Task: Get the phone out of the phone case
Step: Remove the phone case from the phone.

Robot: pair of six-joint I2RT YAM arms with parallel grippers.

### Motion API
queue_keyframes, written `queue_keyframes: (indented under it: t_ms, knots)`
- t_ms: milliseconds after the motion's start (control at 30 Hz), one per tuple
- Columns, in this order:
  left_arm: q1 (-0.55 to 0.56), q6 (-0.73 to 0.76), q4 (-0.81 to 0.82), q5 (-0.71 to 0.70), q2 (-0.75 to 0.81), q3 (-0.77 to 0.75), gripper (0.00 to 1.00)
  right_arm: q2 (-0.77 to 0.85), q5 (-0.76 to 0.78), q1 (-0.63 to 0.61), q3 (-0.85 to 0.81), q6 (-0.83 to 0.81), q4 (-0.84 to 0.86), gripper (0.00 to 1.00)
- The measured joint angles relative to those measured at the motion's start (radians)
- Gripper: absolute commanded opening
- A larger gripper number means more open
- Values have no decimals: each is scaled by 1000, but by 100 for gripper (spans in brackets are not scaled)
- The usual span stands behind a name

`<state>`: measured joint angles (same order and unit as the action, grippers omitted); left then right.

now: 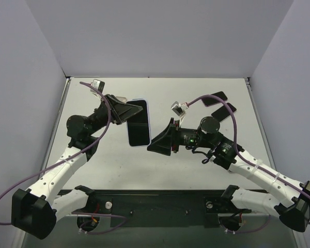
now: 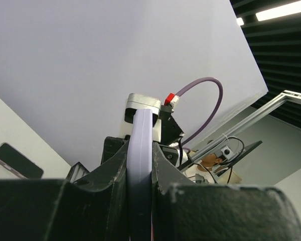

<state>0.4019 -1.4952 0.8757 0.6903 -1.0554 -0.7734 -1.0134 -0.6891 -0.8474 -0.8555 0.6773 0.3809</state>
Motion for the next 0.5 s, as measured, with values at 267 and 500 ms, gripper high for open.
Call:
queue_keyframes:
  t_ms: [267, 500]
  knots:
    - [-5, 75, -85, -1, 9, 0, 0, -8, -42, -33, -15, 36, 51, 50]
    - [-7, 63, -91, -4, 27, 0, 0, -40, -50, -40, -51, 23, 42, 21]
